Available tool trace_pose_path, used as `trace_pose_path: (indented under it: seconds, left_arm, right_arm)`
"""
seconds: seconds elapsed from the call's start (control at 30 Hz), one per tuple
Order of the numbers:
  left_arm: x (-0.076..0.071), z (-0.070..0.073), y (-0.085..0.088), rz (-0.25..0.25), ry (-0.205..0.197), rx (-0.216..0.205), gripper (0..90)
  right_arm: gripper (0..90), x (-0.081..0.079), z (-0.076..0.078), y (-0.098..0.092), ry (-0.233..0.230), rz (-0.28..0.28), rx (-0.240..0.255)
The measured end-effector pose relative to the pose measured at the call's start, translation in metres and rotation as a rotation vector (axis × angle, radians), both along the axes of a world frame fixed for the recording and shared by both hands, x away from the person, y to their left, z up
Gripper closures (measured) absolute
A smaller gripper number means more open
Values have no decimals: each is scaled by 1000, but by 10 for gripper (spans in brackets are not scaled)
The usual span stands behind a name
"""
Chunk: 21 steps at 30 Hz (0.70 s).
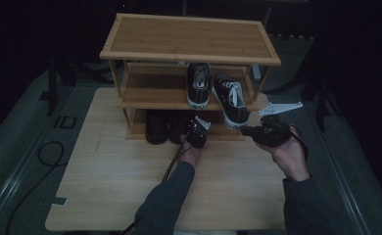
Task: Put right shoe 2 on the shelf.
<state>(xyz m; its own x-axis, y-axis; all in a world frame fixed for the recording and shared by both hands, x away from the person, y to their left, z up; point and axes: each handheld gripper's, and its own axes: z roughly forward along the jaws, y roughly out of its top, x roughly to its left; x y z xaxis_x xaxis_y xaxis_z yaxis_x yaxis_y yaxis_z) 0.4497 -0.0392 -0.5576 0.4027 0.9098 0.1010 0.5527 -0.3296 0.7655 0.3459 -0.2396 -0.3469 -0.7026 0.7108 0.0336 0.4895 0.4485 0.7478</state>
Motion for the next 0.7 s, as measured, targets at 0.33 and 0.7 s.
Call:
trace_pose_path:
  seconds: [0.33, 0.7]
  left_arm:
    - [0, 0, 0, 0, -1, -3, 897]
    - [0, 0, 1, 1, -3, -3, 897]
  right_arm:
    - [900, 7, 1, 13, 6, 21, 0]
    - [900, 14, -2, 27, 17, 46, 15]
